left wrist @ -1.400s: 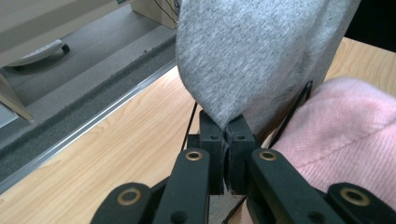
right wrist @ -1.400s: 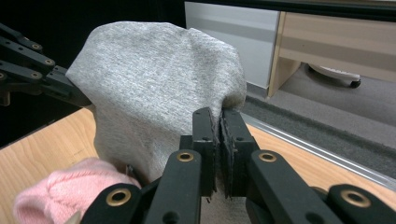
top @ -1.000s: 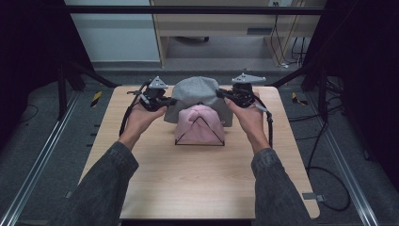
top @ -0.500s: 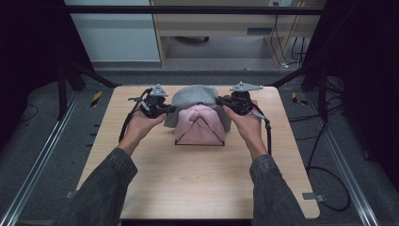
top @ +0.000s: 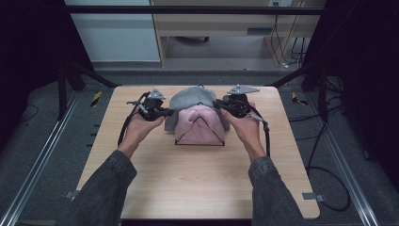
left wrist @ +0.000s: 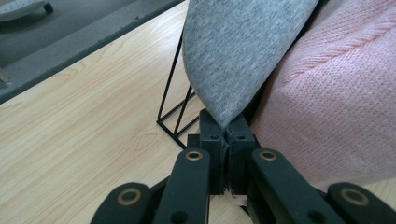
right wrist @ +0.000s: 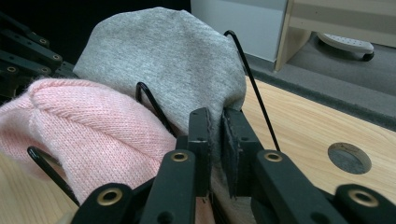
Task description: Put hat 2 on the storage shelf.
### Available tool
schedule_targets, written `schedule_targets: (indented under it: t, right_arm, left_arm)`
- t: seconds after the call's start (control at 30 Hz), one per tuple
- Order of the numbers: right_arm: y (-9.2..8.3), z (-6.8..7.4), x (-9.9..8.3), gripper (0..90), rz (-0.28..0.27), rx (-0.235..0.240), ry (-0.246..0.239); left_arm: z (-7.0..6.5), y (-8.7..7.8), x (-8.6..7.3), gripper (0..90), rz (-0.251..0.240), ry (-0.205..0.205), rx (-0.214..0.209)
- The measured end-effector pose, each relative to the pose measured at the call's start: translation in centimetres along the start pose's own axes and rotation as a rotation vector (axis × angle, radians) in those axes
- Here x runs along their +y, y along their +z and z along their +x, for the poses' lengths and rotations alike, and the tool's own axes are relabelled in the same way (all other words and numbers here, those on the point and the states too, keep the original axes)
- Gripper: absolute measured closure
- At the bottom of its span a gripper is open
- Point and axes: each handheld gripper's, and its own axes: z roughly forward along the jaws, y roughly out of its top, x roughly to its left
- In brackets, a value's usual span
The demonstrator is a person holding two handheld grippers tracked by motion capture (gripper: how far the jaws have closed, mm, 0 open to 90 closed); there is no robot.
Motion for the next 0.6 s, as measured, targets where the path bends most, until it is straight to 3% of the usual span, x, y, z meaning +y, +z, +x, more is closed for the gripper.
schedule_targets:
  t: [0.33, 0.6]
  right_arm:
    - [-0.4, -0.05, -0.05, 64.2, 0.013, -0.021, 0.006]
    - [-0.81, -0.17, -0.42, 48.5, 0.029, -0.035, 0.018]
  left_arm:
    - [-0.27, 0.5, -0.24, 84.2, 0.003, -0.011, 0.0]
    - [-0.38, 0.18, -0.57, 70.3, 0.013, -0.014, 0.024]
